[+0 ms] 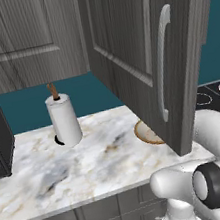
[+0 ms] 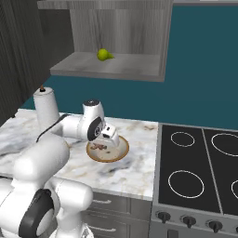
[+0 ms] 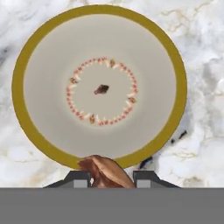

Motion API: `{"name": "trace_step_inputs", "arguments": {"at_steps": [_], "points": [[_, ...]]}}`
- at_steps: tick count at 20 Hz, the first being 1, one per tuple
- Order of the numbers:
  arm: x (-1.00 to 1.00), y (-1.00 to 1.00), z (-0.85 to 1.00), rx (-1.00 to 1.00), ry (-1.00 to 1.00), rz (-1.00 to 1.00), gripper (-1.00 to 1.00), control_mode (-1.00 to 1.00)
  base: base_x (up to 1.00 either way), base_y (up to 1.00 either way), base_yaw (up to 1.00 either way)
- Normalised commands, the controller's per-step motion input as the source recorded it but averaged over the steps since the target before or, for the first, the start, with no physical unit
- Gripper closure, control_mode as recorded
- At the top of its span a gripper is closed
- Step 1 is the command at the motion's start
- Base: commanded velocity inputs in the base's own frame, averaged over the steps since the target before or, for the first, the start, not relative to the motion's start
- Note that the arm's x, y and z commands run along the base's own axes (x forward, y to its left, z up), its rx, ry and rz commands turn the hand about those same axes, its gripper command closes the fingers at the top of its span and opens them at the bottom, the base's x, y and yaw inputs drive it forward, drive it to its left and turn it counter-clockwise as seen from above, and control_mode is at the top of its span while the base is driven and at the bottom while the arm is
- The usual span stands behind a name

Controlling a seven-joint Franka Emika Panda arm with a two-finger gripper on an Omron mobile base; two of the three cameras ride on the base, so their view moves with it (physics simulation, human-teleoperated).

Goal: Pick the mushroom from the cabinet and place it in the bowl. Then pick the bowl and place it in the sink. Then turn on the sink facuet.

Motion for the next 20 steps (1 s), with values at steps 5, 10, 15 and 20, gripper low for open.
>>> {"name": "trace_step_inputs", "arguments": {"at_steps": [5, 10, 15, 20], "points": [[0.26, 0.0, -0.46, 0.0, 0.0, 0.0, 1.0, -1.0, 0.0, 0.0, 0.0], [0.27, 0.0, -0.37, 0.0, 0.0, 0.0, 1.0, -1.0, 0.0, 0.0, 0.0], [0.31, -0.07, -0.32, 0.0, 0.0, 0.0, 1.0, -1.0, 0.0, 0.0, 0.0], [0.3, -0.06, -0.22, 0.0, 0.0, 0.0, -1.0, -1.0, 0.0, 0.0, 0.0]]}}
